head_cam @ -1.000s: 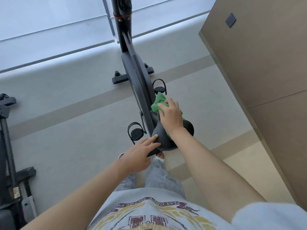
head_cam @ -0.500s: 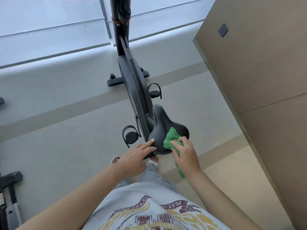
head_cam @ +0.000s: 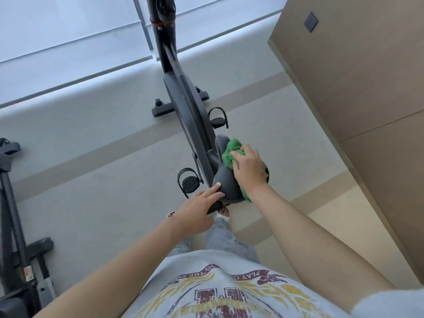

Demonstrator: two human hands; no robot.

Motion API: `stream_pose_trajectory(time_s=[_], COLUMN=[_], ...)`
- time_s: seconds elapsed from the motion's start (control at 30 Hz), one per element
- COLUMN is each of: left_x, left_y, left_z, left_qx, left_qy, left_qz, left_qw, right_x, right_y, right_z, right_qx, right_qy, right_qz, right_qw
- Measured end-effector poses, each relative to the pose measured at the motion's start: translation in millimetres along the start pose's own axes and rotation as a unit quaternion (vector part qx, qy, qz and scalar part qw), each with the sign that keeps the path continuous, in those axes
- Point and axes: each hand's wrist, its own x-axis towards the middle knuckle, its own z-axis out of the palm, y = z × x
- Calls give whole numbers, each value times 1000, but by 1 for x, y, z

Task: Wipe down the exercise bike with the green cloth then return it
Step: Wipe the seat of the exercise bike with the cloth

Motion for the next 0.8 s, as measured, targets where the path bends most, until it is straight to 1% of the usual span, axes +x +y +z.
stream_pose_trajectory(time_s=[0.1,0.2,0.3,0.37,0.43,0.5,0.53,0.57,0.63,0.73,0.8], left_x=[0,0,-1,-2,-1,-2,-2,-1,0,3,5], left_y=[2,2,2,2,2,3,3,4,5,7,8], left_z=[-3,-2,0,0,-1,-1,-1,0,0,-1,-3], left_qx=[12,18,22,22,22,21,22,24,27,29,35], left_qy=[-8,-8,-8,-6,-2,4,8,9,12,21,26], left_qz=[-7,-13,-14,-14,-13,-14,-15,-13,-13,-16,-16], left_qw=[1000,1000,1000,1000,1000,1000,1000,1000,999,999,999], right_x=[31,22,-34,-79,-116,-142,-150,-155,-152,-129,-106], right_y=[-6,-6,4,22,47,68,76,82,87,81,75], right_z=[-3,-8,-12,-14,-16,-21,-24,-28,-37,-48,-54], right_qx=[9,9,3,12,23,11,4,2,15,28,40], right_qy=[-40,-52,-25,-24,-51,-101,-113,-107,-64,-1,22], right_qz=[8,8,-12,-6,25,71,93,112,125,114,109], right_qw=[999,999,1000,1000,998,992,989,988,990,993,993])
